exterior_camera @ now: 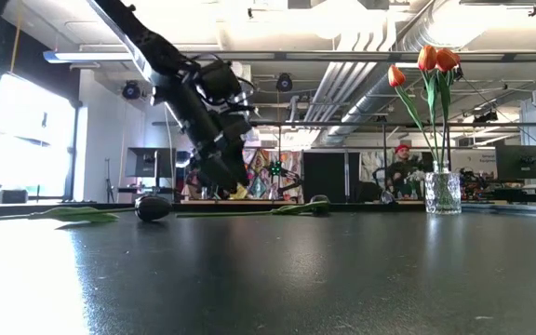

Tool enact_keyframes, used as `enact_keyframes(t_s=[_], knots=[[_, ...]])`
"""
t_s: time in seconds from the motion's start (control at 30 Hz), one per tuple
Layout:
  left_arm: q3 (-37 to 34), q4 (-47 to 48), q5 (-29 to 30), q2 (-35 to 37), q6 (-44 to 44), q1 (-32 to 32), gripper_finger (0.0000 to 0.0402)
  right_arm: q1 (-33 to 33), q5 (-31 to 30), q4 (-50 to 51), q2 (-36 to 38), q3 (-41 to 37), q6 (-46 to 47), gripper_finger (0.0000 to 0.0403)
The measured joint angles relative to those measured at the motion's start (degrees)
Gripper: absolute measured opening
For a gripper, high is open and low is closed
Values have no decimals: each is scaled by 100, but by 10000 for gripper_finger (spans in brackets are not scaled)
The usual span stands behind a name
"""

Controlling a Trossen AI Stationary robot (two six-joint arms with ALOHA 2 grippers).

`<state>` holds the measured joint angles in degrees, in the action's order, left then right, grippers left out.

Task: Sort flowers into vase by color
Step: Put the top black tulip into the red flower vase

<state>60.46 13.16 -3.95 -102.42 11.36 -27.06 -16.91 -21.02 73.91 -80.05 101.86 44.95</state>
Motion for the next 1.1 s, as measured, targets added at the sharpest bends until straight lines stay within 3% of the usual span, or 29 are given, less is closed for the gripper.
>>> enact_keyframes(t_s=[0.2, 0.47, 0.9, 1.1], knots=[[547, 630, 109, -579, -190, 16, 239, 89, 1, -2, 0, 0, 2, 210], [1100, 700, 215, -1006, -163, 10, 239, 195, 203, 4, 0, 0, 2, 210], [1143, 902, 321, -1301, -748, -65, 238, 195, 239, 46, 0, 0, -39, 210], [1135, 855, 468, -1308, -864, -60, 206, 195, 243, 55, 0, 0, -21, 210]])
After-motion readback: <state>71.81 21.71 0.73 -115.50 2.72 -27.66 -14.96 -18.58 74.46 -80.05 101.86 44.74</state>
